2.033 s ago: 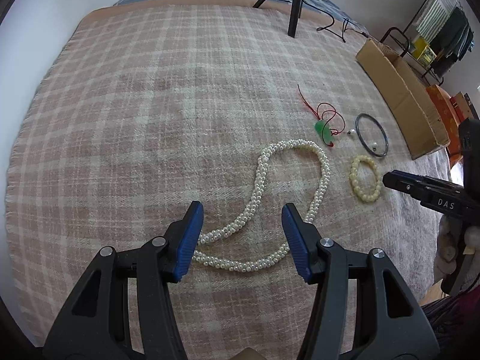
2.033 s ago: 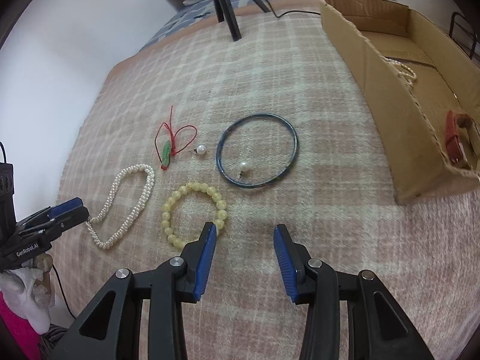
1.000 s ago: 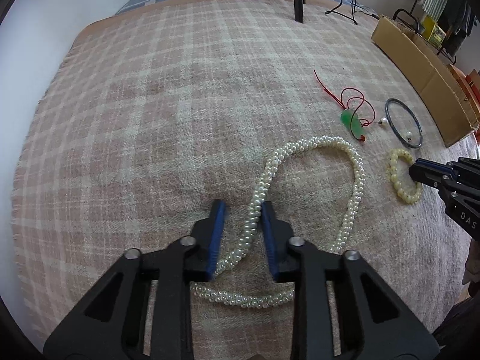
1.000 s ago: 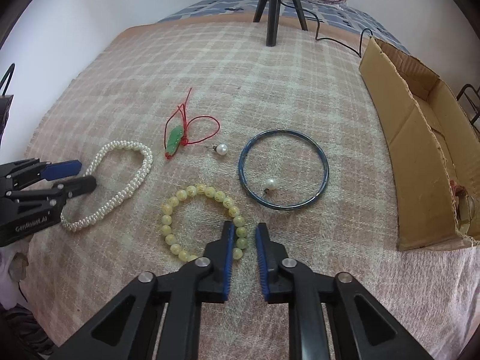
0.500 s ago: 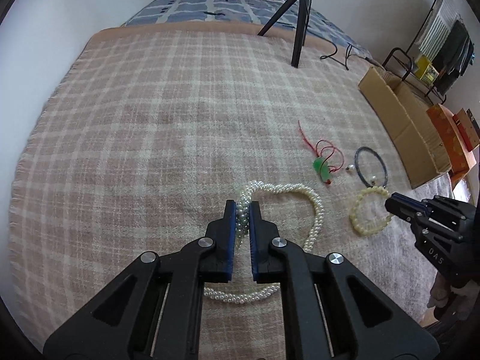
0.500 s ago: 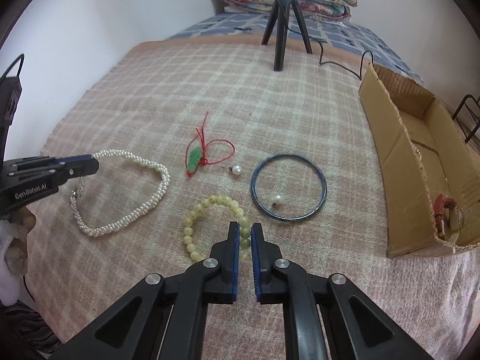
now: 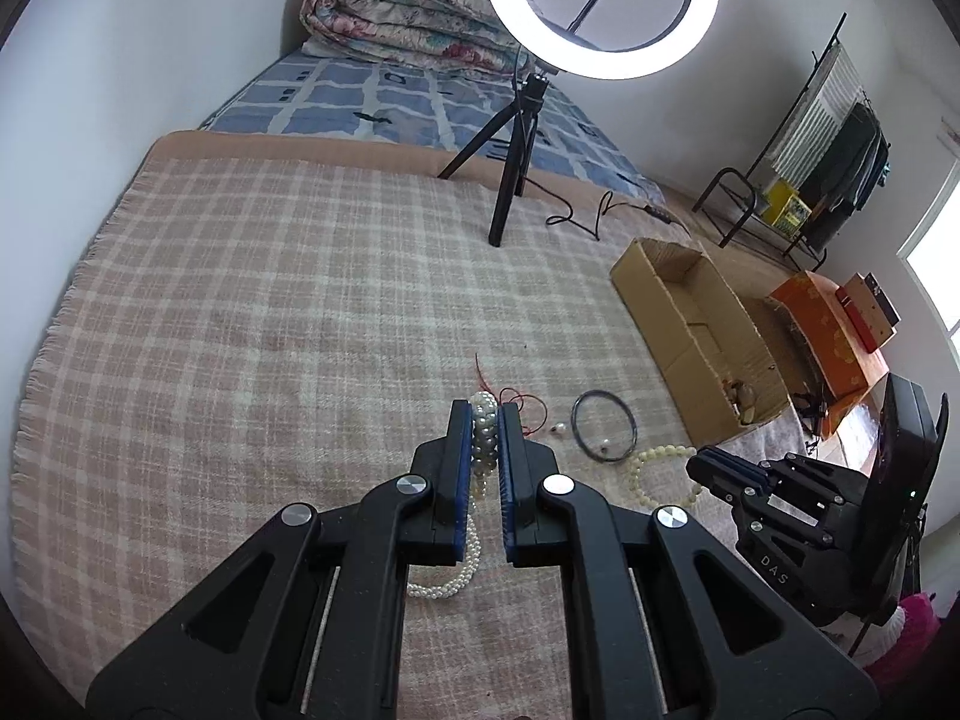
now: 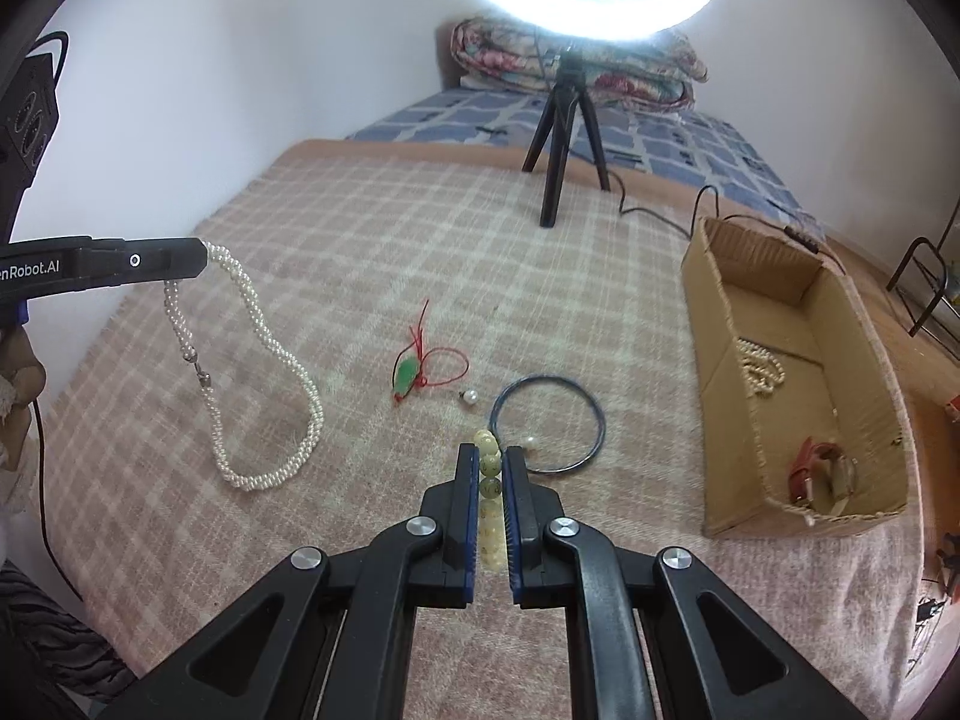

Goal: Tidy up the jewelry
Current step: 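Lift and carry the necklace and bracelet in both grippers over the box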

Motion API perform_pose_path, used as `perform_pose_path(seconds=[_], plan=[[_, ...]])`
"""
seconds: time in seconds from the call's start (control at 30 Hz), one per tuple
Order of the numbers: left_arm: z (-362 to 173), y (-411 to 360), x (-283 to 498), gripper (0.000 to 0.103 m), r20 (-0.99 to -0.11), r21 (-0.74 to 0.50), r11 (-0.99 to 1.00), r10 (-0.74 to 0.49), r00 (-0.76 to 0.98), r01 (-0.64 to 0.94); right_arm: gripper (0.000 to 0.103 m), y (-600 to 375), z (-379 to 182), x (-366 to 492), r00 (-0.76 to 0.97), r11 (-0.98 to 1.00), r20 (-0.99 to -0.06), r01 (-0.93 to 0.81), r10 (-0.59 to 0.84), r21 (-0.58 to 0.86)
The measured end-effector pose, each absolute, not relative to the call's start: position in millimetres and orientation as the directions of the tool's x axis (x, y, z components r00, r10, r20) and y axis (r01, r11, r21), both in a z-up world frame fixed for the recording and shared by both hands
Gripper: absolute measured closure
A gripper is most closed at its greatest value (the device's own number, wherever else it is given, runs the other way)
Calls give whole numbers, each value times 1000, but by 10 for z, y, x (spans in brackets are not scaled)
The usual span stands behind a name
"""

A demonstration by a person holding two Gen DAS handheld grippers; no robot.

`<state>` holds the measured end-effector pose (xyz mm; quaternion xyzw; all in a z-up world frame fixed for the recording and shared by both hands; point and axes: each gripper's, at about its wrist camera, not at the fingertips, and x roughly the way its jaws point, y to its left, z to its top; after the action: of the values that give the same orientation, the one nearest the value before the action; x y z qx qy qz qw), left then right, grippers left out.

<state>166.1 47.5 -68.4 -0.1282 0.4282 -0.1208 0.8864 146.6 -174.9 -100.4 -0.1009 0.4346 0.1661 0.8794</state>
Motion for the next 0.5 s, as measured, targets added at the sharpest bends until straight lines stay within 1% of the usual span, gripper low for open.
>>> perform_pose_path(seconds=[0.23, 0.5], plan=[[-493, 441, 1702, 97, -690, -364, 925, -349, 634, 113, 98, -2011, -736, 1430, 628, 940, -752, -340, 200, -35], [-321, 249, 1728, 97, -661, -371, 917, -372, 652, 147, 98, -2375, -513, 1452, 681, 961, -709, -275, 182, -17]])
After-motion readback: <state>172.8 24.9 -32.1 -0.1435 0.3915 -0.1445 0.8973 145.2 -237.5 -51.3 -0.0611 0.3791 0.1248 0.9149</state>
